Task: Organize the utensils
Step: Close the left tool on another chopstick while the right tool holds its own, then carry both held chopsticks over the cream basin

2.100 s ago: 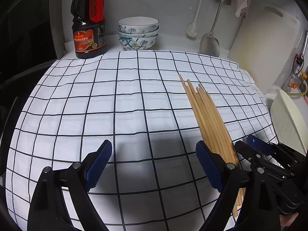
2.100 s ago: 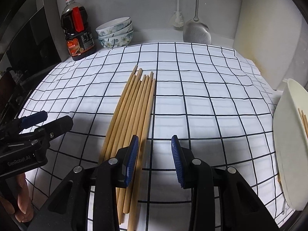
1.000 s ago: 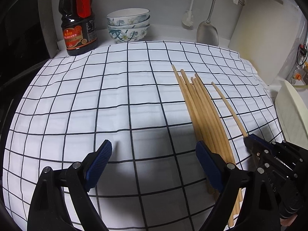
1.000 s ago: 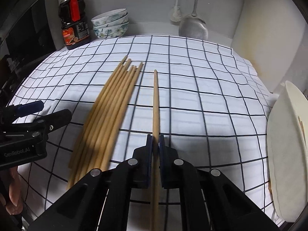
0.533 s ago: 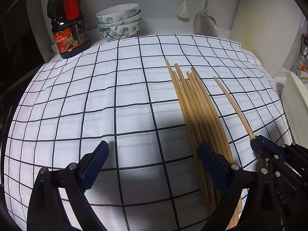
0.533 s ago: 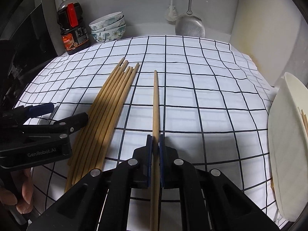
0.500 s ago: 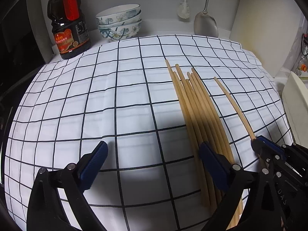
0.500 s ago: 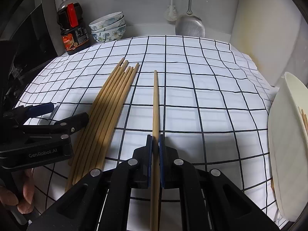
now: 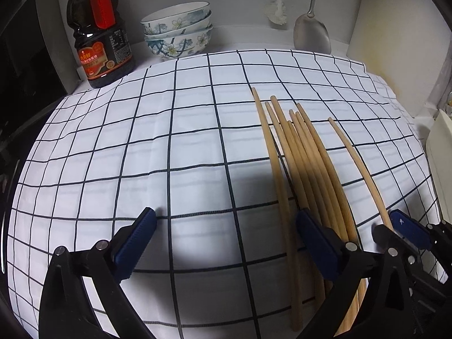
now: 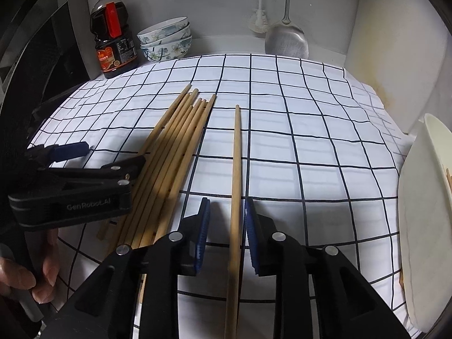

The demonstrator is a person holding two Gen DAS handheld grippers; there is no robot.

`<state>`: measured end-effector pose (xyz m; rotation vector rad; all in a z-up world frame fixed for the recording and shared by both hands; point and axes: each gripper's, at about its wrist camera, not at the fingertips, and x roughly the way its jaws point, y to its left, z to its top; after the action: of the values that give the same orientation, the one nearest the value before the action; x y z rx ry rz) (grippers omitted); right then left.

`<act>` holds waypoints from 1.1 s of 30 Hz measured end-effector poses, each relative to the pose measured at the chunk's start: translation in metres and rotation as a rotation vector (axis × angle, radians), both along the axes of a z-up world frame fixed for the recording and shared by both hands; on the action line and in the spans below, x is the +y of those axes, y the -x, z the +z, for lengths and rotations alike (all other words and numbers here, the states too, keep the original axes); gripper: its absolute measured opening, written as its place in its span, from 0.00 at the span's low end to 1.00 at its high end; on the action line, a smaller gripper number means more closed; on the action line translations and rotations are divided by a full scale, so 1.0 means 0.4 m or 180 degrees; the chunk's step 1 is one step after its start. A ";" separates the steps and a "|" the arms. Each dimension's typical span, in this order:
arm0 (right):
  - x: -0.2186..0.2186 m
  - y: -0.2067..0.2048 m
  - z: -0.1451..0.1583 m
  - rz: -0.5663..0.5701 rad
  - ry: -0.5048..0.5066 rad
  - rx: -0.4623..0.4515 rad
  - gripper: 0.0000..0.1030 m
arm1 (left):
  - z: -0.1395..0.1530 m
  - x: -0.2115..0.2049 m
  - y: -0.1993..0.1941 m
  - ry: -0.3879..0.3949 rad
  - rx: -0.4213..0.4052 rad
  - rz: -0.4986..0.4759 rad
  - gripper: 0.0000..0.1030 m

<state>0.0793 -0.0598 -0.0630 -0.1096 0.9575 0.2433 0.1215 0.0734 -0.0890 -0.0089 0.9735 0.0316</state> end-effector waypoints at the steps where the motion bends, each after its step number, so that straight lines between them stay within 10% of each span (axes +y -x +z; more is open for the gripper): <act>1: 0.000 -0.001 0.000 -0.0009 0.0000 0.0001 0.23 | 0.000 -0.003 -0.001 0.0008 -0.0005 -0.0013 0.93; 12: -0.011 0.002 0.001 -0.0033 0.0048 -0.0037 0.06 | 0.019 -0.044 0.029 0.0062 -0.0190 -0.0255 0.07; 33: -0.138 0.077 0.227 -0.0436 -0.0471 -0.0575 0.06 | 0.216 -0.082 0.116 0.0755 -0.0514 -0.0604 0.07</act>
<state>0.0486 -0.1151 0.0278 0.0690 0.7612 0.1738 0.0751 0.0406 -0.0027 -0.1353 0.8087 -0.2558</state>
